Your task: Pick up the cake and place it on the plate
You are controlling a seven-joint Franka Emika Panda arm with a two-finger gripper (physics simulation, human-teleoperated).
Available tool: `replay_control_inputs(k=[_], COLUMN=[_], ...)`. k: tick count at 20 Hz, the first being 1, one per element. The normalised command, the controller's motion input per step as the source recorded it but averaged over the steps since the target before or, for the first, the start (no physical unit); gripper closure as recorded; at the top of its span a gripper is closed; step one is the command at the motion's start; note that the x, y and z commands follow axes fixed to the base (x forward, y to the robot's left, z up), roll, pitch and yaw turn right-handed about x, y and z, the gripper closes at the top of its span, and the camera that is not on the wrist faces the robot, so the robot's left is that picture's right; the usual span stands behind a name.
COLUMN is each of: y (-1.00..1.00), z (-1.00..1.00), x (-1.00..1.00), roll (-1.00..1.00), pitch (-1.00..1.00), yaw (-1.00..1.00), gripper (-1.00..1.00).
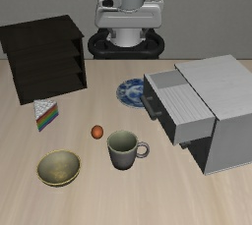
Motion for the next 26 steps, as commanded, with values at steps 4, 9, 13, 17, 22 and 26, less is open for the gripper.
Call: replay_control_inputs(k=[4,9,13,17,22,26], y=[0.00,0.00,-0.50,-1.00,-1.00,-1.00], z=[0.00,0.00,0.00,0.00,0.00,0.00], x=[1.00,1.00,0.50,0.00,0.00,0.00], roll=[0.00,0.00,0.00,0.00,0.00,0.00], pitch=[0.00,0.00,0.00,0.00,0.00,0.00], yaw=[0.00,0.00,0.00,0.00,0.00,0.00], gripper=[-1.00,-1.00,-1.00,-1.00,-1.00,-1.00])
